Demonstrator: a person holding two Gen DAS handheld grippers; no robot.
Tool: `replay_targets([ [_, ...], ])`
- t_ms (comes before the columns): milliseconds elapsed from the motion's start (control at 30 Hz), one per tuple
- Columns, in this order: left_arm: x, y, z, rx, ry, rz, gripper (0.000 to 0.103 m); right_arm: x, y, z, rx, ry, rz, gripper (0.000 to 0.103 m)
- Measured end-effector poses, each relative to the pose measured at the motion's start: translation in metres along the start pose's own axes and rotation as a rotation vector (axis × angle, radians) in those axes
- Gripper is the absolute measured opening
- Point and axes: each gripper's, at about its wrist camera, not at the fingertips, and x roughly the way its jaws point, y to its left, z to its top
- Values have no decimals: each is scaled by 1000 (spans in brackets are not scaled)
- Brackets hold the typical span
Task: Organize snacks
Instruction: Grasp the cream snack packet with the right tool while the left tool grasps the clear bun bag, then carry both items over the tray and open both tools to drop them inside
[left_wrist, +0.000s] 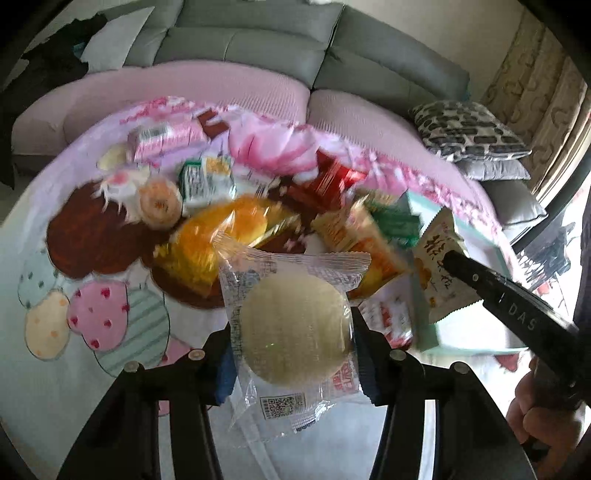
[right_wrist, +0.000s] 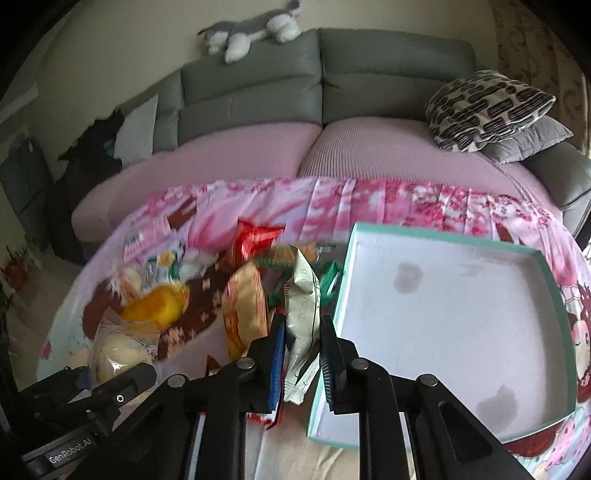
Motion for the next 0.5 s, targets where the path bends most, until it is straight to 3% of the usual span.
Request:
replay_targets([
  [267,-7,-50,42,56,-75,-62,55,-15,-34,25,87,-77,-12,19],
  [500,6,-108,65,94,-99,-144,55,-18,-86,22,201,-91,-81,19],
])
